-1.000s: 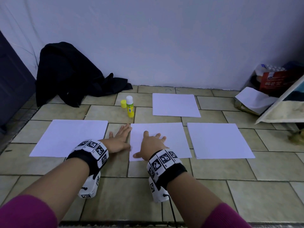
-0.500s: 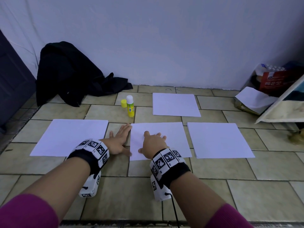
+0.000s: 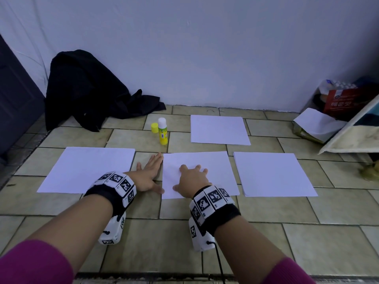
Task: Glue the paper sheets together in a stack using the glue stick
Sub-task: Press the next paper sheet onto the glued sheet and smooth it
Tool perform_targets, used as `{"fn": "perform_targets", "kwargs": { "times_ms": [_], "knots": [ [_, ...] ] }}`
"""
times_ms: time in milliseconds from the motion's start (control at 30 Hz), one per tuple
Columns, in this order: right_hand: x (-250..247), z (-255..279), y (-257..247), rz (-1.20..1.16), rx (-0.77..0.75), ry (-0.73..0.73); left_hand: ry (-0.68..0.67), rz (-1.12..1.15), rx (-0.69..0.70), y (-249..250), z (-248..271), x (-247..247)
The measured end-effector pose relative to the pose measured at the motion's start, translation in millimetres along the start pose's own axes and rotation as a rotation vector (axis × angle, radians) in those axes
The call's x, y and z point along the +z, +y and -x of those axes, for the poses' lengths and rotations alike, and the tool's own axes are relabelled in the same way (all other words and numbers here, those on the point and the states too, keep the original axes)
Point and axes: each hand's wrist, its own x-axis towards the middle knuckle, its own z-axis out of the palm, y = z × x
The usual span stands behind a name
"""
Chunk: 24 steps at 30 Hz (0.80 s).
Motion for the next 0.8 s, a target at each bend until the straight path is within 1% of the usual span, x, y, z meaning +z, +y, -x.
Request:
{"fn": "perform_targets", "kwargs": {
  "times_ms": [367, 433, 533, 600, 667, 800],
  "knots": [
    [-0.2, 3.0, -3.4, -0.022, 0.027, 0.012, -0.012, -0.008, 0.001, -1.3, -0.1, -0.4],
    [-1.5, 0.8, -3.6, -0.015, 0.017, -0.005, -0.003, 0.032, 0.001, -1.3, -1.0, -0.6],
    [-3.2, -0.5, -5.1, 0.025, 0.005, -0.013, 0.05, 0.168, 0.001, 0.3, -3.2, -1.6],
    [-4.4, 0.2, -4.8, 0.039, 0.0, -0.016, 0.067, 0.209, 0.007, 0.8, -5.0, -1.2],
    [-5.8, 2.9, -3.5, 0.033, 0.0, -0.018, 0.078, 0.205, 0.004, 0.2, -6.5, 0.4],
    [-5.6, 5.4, -3.3, 0.04, -0.006, -0.012, 0.086, 0.103, -0.003, -2.6, -8.6, 4.7]
  ]
}}
